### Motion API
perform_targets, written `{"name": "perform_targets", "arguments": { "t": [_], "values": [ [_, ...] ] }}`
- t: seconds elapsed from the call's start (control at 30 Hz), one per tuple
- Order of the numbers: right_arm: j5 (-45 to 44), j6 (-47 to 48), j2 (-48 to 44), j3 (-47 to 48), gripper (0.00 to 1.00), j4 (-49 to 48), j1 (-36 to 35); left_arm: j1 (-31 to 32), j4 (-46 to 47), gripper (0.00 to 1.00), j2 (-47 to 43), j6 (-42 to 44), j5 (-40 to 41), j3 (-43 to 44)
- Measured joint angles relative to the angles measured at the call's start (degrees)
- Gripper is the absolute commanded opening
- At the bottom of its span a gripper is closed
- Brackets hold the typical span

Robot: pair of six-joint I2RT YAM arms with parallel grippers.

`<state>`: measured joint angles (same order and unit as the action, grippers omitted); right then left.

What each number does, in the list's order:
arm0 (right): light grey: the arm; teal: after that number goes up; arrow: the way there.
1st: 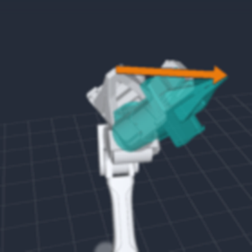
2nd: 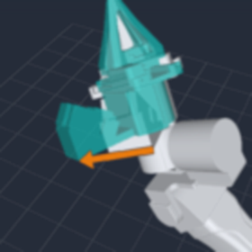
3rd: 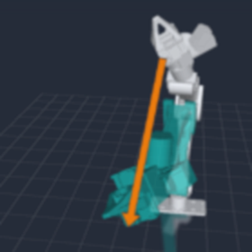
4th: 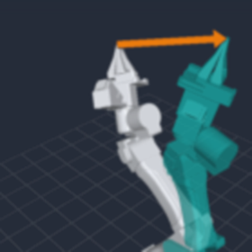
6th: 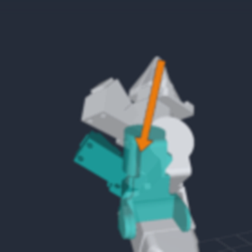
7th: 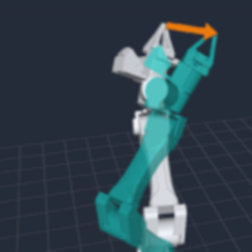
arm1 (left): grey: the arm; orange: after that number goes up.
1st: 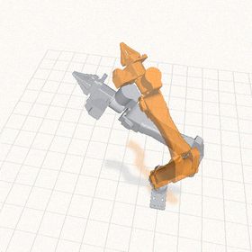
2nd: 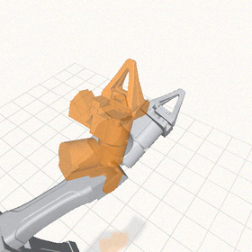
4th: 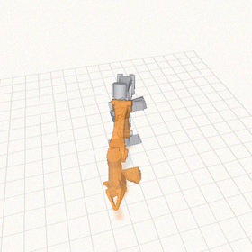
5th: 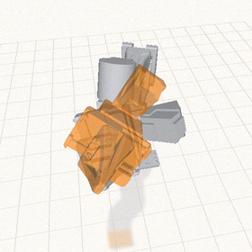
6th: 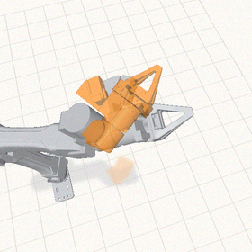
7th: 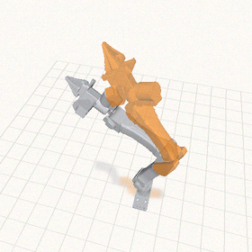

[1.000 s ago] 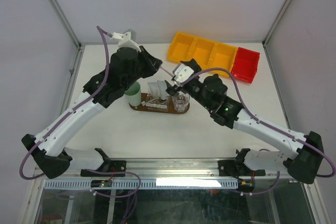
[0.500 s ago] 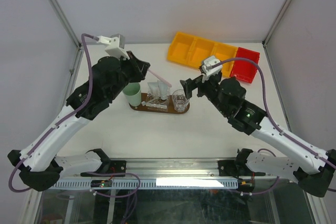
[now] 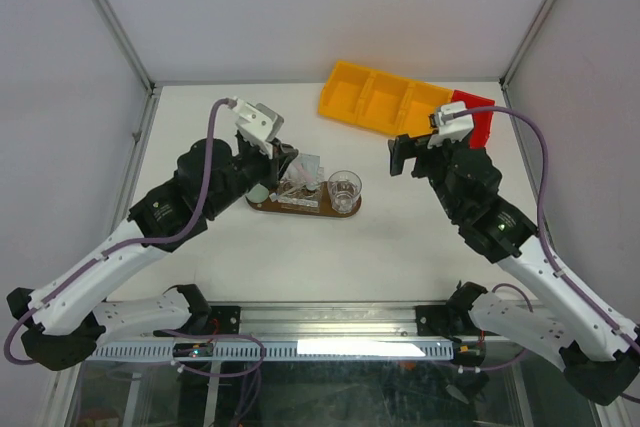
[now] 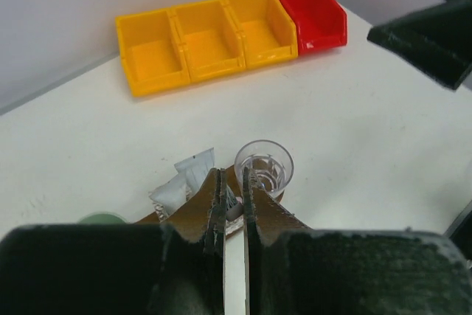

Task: Prepare toiletry sets of a toothbrush and toothpaste on the tray

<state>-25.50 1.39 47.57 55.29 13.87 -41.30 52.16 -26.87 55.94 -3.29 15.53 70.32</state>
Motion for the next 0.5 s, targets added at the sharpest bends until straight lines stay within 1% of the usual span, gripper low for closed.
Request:
{"name": "perform_targets", "arguments": {
  "t": [0.17, 0.3, 0.5],
  "values": [
    [-0.7, 0.2, -2.3, -0.7, 0.99, -0.9, 1.1, 0.0, 2.5, 0.00, 0.2, 6.1, -5.2, -2.9],
    [-0.7, 0.4, -3.9, -1.7, 1.00, -1.8, 1.7, 0.0, 3.8, 0.00, 0.3, 8.9, -8.3, -5.2],
    [-0.6, 1.2, -3.9, -2.6, 0.99, -3.4, 2.6, 0.4, 5.7, 0.00, 1.5, 13.4, -11.2, -7.8]
  ]
}}
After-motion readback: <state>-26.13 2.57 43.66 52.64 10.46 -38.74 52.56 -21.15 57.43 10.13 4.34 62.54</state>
